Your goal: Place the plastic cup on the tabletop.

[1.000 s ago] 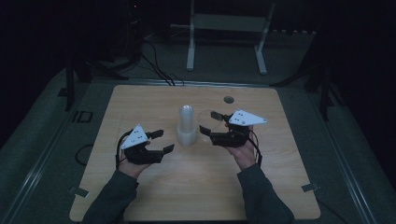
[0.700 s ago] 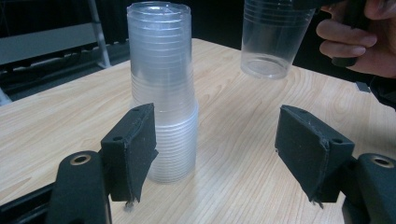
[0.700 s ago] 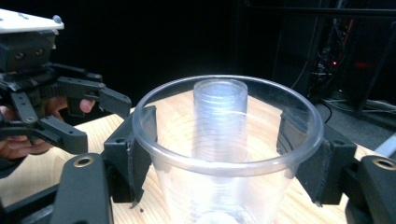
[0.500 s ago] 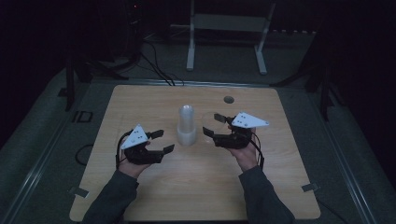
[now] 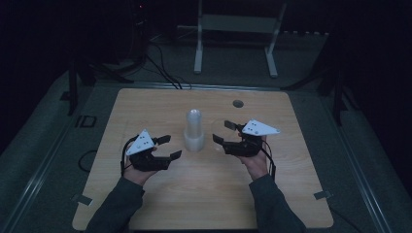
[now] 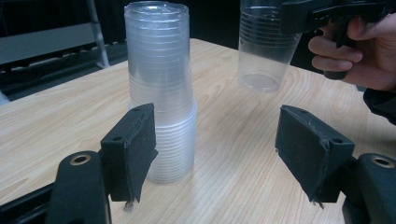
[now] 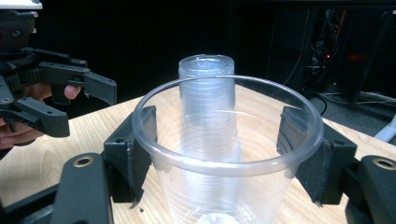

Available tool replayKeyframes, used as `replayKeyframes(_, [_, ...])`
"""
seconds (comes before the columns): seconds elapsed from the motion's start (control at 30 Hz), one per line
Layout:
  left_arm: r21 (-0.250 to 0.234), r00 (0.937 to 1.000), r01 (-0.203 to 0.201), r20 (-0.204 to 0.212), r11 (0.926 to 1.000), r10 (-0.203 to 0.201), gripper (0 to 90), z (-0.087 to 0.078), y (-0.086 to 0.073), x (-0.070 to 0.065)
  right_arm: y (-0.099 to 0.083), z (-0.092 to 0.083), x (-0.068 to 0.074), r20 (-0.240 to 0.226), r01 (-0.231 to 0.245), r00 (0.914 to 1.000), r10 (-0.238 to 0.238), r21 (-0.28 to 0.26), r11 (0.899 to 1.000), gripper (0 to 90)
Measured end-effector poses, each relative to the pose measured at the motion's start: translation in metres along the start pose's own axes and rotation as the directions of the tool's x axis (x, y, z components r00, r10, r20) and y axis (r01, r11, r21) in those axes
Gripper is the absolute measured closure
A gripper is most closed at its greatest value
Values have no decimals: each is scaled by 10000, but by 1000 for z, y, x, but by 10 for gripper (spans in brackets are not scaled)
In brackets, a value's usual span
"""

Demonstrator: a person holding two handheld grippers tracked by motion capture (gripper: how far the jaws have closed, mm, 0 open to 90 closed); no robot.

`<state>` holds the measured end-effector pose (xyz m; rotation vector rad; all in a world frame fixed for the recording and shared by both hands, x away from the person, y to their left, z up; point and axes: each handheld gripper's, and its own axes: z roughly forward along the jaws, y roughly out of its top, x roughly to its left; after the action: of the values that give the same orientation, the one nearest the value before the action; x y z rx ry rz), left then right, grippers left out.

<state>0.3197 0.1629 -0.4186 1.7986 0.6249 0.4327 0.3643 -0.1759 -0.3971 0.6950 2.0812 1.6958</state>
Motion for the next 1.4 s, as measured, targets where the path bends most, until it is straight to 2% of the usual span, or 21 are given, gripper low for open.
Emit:
replayKeyframes(0.77, [-64, 10000, 57, 46, 10000, -56, 290, 0, 0, 0, -20, 6, -10, 160, -467, 9988, 464, 206, 9987, 287])
replayKeyframes(1.4, [-68, 9999, 49, 129, 10000, -48, 290, 0, 0, 0, -29, 13, -18, 493, -755, 9961, 738, 349, 9965, 287])
